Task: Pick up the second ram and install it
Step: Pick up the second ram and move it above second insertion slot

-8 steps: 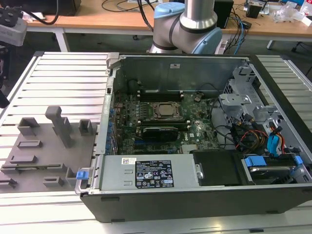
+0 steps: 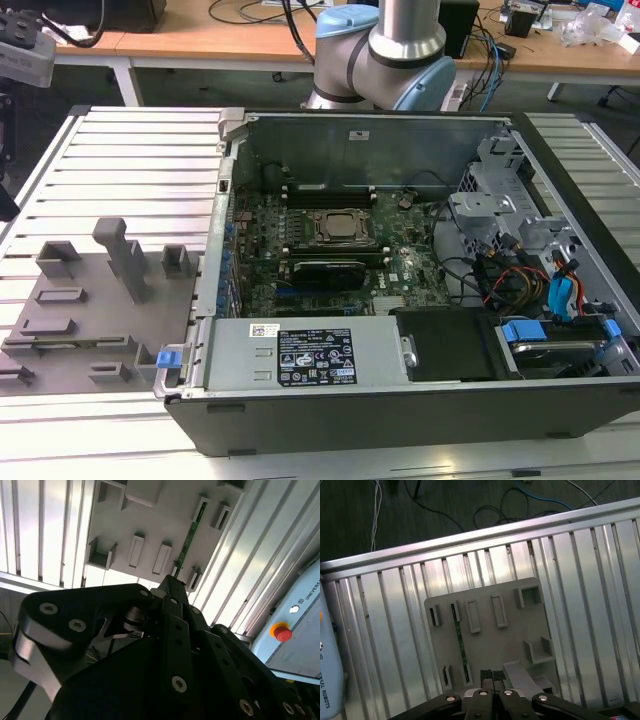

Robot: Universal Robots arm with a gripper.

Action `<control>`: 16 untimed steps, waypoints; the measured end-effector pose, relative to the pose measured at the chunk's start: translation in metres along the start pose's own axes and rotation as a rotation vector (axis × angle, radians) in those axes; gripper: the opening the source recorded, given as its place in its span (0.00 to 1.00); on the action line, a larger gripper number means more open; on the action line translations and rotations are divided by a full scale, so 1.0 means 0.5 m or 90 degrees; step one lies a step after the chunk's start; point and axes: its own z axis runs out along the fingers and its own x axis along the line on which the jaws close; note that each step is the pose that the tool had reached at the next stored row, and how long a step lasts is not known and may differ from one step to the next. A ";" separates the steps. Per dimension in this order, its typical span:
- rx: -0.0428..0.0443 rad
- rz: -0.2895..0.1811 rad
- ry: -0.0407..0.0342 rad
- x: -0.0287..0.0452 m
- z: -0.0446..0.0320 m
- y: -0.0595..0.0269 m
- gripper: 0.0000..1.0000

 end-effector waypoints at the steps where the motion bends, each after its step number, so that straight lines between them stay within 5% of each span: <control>1: 0.0000 0.000 0.0000 0.000 0.000 0.000 0.11; 2: 0.0000 0.000 0.0000 0.000 0.000 0.000 0.11; 4: 0.0000 0.000 0.0000 0.000 0.000 0.000 0.30; 7: 0.0001 -0.001 -0.0001 0.006 0.005 -0.001 0.30; 16: 0.0000 -0.005 0.0000 0.008 0.050 -0.002 0.30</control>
